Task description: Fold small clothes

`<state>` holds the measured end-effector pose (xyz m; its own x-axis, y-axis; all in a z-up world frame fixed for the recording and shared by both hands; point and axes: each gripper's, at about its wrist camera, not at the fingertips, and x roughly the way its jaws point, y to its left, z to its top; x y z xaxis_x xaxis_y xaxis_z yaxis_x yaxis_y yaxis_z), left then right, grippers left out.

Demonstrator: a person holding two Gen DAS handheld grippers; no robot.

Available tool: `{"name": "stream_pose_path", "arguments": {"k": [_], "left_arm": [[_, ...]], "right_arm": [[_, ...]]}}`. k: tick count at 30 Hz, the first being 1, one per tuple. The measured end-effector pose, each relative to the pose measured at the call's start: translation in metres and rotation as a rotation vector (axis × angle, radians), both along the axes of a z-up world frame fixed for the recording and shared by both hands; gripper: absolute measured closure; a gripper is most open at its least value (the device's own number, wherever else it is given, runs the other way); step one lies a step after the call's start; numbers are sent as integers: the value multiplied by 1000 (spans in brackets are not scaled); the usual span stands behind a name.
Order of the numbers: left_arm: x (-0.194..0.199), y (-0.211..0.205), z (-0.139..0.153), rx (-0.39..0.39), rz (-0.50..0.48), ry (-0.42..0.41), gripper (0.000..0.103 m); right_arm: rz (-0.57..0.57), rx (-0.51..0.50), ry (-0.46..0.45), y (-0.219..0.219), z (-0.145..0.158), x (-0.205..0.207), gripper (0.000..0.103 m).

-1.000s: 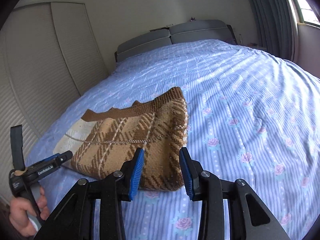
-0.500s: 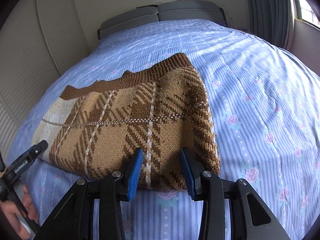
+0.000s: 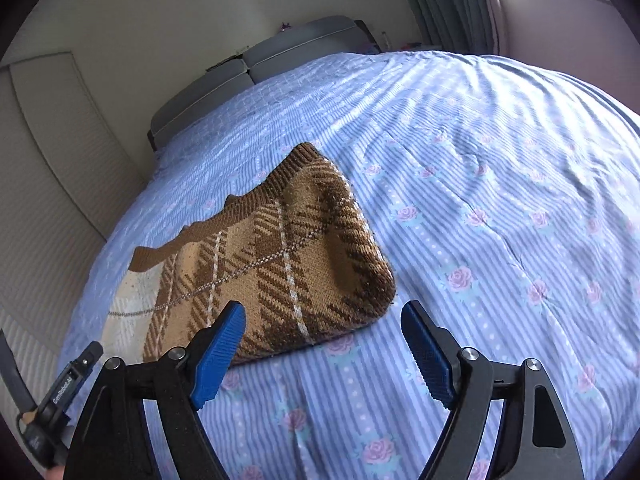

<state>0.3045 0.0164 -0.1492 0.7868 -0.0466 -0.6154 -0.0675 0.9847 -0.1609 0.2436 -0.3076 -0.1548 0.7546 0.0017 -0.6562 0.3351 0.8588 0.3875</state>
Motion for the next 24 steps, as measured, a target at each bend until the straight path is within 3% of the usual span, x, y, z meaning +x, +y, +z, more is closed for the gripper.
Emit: {"name": "stream_pose_path", "arguments": {"k": [3,10,14,21,24], "left_arm": [[-5,1,3,-1,2,1,37],[-7,-5,6,8,-3,10,37],[-5,-6,7,2,-2,10,37],[4,-8,2,0,2,17,37],[7,-7,-1,-3,8,25,37]], "right_arm": [[-22,52,37,-2,-12,4,23],[-47,221,20,-11,-35,21,23],[-40,336,25,-16,-58,31,34],[-63,415,-78,-25,-75,44,34],[-50,365,-75,-19,-69,57,35]]}}
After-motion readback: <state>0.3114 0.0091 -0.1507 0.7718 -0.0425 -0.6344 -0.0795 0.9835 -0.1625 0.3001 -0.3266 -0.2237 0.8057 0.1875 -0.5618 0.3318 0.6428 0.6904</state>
